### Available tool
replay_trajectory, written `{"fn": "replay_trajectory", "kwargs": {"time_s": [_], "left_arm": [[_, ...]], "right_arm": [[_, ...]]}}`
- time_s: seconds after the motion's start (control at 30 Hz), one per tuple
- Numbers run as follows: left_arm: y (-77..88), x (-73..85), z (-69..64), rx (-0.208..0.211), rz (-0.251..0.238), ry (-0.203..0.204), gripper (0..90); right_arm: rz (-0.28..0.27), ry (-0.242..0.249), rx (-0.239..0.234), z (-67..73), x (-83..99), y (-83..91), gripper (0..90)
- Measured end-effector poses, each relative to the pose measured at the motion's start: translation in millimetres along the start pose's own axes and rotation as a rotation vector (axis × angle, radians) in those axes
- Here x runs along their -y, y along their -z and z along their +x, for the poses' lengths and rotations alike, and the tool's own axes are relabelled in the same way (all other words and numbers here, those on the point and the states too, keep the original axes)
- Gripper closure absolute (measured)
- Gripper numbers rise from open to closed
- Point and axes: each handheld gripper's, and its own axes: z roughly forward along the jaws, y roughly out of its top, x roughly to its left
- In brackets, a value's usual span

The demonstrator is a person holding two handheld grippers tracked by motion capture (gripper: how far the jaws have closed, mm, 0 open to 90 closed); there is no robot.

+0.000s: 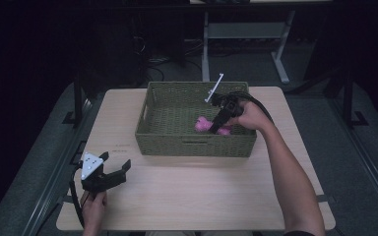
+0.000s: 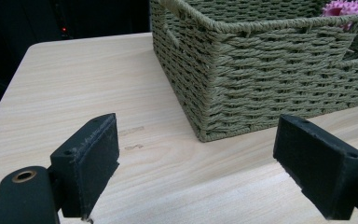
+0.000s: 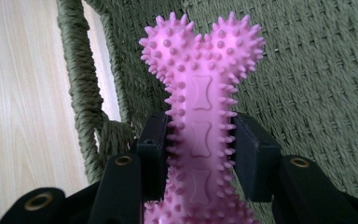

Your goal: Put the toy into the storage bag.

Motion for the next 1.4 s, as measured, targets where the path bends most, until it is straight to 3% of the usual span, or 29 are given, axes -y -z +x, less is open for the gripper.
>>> {"fn": "replay_trajectory", "kwargs": {"time_s": [0.67,0.87,1.4], "left_arm": [[0.5,0.1,0.0,0.001,0.0,0.002,13.7],[0.1,0.0,-0.9,0.002,-0.002,0.0,13.7],[-0.8,-0.1,-1.9,0.008,0.004,-0.007,13.7]], "right_arm": [[0.012,-0.01,-0.008,-3.9,-2.6,-10.8,57.4],[0.01,-0.035,-0.02,-5.1,2.0,-13.9,55.3],[-0.041,-0.049,-0.016,-1.7,9.4,-2.0,50.0]]}}
